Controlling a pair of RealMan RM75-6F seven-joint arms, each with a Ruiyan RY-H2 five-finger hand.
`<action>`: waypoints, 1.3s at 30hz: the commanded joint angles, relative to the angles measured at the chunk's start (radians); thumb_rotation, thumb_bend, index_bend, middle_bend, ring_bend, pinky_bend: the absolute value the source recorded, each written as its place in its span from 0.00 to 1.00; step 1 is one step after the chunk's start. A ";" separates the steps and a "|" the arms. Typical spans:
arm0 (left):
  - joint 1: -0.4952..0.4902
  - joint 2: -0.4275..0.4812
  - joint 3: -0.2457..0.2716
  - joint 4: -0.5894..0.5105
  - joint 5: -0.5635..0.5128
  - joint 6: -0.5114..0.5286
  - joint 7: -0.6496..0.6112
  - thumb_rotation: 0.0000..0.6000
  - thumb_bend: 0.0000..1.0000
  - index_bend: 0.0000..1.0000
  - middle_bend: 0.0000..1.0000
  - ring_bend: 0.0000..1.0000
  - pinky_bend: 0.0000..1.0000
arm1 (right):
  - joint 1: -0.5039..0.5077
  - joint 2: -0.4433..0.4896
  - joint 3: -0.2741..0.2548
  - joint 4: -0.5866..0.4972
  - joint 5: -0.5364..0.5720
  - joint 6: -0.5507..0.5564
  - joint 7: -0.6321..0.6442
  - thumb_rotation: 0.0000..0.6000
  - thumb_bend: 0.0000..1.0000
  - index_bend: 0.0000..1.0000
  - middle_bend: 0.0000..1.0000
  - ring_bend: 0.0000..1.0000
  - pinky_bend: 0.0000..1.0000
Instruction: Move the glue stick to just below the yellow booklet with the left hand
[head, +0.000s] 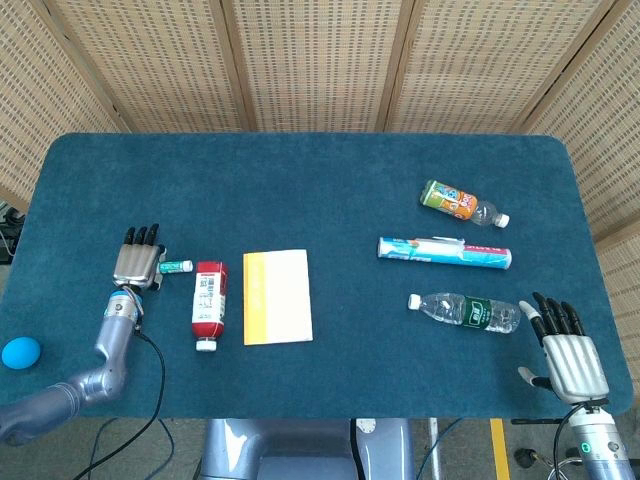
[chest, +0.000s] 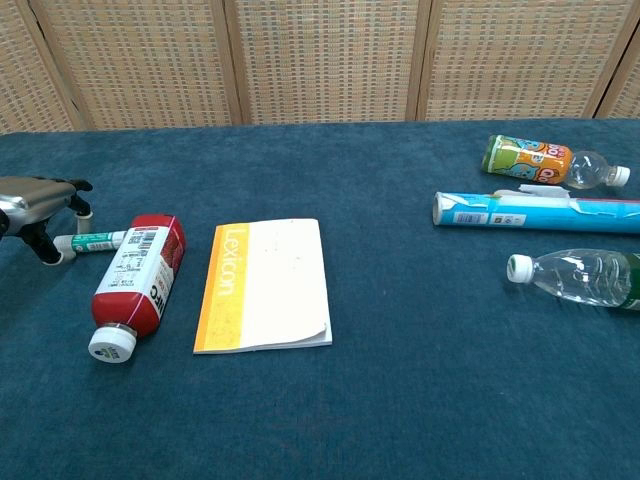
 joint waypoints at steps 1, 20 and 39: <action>0.007 0.008 -0.005 -0.014 0.020 0.018 -0.018 1.00 0.43 0.54 0.00 0.00 0.00 | -0.001 0.000 0.000 0.002 -0.003 0.003 0.003 1.00 0.00 0.10 0.00 0.00 0.02; 0.184 0.360 -0.017 -0.489 0.121 0.211 -0.205 1.00 0.43 0.55 0.00 0.00 0.00 | -0.004 0.003 0.000 -0.002 -0.006 0.010 0.006 1.00 0.00 0.10 0.00 0.00 0.02; 0.205 0.398 0.064 -0.934 0.211 0.322 -0.028 1.00 0.43 0.55 0.00 0.00 0.00 | -0.006 0.010 0.003 -0.003 -0.010 0.018 0.025 1.00 0.00 0.10 0.00 0.00 0.02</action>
